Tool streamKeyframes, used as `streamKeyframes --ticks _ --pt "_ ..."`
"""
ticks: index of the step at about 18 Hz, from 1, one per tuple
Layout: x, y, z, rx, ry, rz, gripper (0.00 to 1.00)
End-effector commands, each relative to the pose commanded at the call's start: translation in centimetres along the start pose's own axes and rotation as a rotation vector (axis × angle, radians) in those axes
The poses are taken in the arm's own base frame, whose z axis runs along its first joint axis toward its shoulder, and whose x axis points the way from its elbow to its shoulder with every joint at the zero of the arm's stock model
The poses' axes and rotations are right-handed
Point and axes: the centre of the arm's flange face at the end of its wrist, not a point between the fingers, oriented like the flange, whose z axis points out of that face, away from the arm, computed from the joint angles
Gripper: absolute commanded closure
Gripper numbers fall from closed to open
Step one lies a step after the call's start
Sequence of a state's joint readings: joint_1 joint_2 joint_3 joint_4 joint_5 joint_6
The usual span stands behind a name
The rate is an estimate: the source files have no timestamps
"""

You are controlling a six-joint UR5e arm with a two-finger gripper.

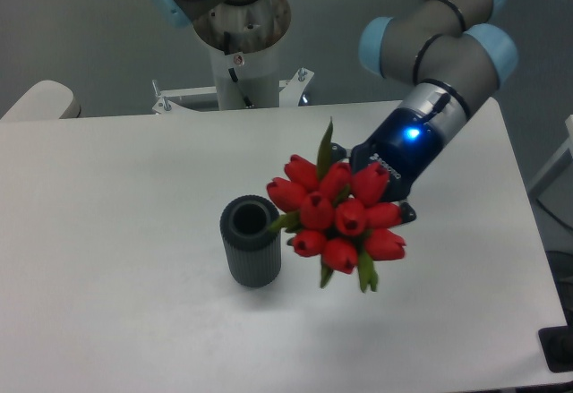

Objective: Insert the flowers into the vase
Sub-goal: 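Raise the tulips and position their stems above the vase opening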

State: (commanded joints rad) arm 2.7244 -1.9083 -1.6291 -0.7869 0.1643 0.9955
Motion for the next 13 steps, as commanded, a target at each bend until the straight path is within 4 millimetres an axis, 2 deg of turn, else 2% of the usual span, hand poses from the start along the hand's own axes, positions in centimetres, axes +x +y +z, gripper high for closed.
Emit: streamKeyframes --ticks 8,13 --pt "0.7 -1.6 0.0 0.127 0.085 0.013 0.91" --pt "1.9 0.4 0.4 0.162 0.113 -0.018 0.91"
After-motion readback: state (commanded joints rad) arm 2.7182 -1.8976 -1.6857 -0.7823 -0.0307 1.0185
